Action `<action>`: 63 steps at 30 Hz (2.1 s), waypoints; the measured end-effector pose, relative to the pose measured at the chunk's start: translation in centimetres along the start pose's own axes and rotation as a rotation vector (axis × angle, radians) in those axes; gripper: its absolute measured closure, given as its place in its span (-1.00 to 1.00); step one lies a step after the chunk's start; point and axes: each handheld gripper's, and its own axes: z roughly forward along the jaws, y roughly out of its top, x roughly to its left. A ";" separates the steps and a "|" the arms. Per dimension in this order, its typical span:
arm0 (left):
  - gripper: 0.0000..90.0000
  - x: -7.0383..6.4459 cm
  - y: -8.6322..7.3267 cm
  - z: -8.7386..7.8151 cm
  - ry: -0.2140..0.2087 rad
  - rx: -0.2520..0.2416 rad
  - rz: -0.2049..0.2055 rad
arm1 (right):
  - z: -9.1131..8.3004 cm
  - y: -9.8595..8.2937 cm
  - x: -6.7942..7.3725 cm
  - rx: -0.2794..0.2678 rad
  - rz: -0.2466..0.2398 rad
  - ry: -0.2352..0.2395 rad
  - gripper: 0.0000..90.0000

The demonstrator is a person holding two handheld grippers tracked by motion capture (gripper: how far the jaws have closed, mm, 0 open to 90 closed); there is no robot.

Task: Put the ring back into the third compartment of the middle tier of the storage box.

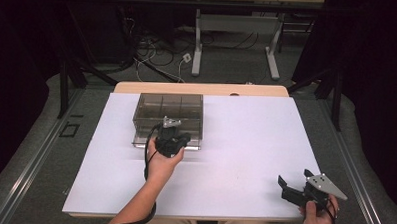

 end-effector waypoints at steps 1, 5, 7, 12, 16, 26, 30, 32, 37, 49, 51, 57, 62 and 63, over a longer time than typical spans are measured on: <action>0.93 -0.1 0.1 0.1 0.001 0.003 -0.004 | 0.0 0.0 0.0 -0.001 -0.001 0.002 -0.88; 0.93 -0.2 0.2 0.6 0.003 0.005 -0.001 | 0.0 0.0 -0.1 -0.003 0.003 -0.003 -0.88; 0.93 -0.3 0.3 0.8 0.001 0.007 -0.005 | 0.0 0.0 0.0 -0.002 0.000 -0.003 -0.88; 0.93 -0.2 0.3 1.2 0.006 0.012 -0.005 | 0.0 0.0 0.0 0.001 0.002 -0.003 -0.88; 0.93 -0.1 0.2 1.3 0.009 0.008 -0.011 | 0.0 0.0 0.0 -0.001 -0.002 0.002 -0.88; 0.93 0.3 0.1 1.8 0.011 0.010 -0.023 | 0.0 0.0 0.0 0.004 -0.014 -0.002 -0.88; 0.93 0.5 0.0 2.1 0.014 0.015 -0.036 | 0.1 0.0 0.0 -0.002 -0.007 -0.003 -0.88; 0.93 0.6 -0.1 2.3 0.017 0.013 -0.037 | 0.1 0.0 0.0 -0.002 -0.009 -0.004 -0.88; 0.93 0.7 -0.1 2.5 0.019 0.017 -0.040 | 0.1 0.0 0.0 0.000 -0.011 -0.003 -0.88; 0.93 0.8 -0.1 2.5 0.022 0.014 -0.054 | 0.1 0.0 0.0 -0.003 -0.006 -0.002 -0.88; 0.90 0.9 -0.2 2.5 0.023 0.014 -0.063 | 0.1 0.0 0.0 -0.001 -0.005 0.001 -0.88; 0.78 1.1 -0.3 2.2 0.015 0.009 -0.071 | 0.1 0.0 0.0 0.000 -0.005 0.001 -0.88; 0.63 1.3 -0.4 1.6 -0.002 -0.006 -0.079 | 0.1 0.0 0.0 -0.002 -0.007 -0.004 -0.88; 0.60 1.4 -0.5 1.5 -0.003 -0.009 -0.079 | 0.3 -0.1 0.1 -0.035 -0.001 -0.013 -0.88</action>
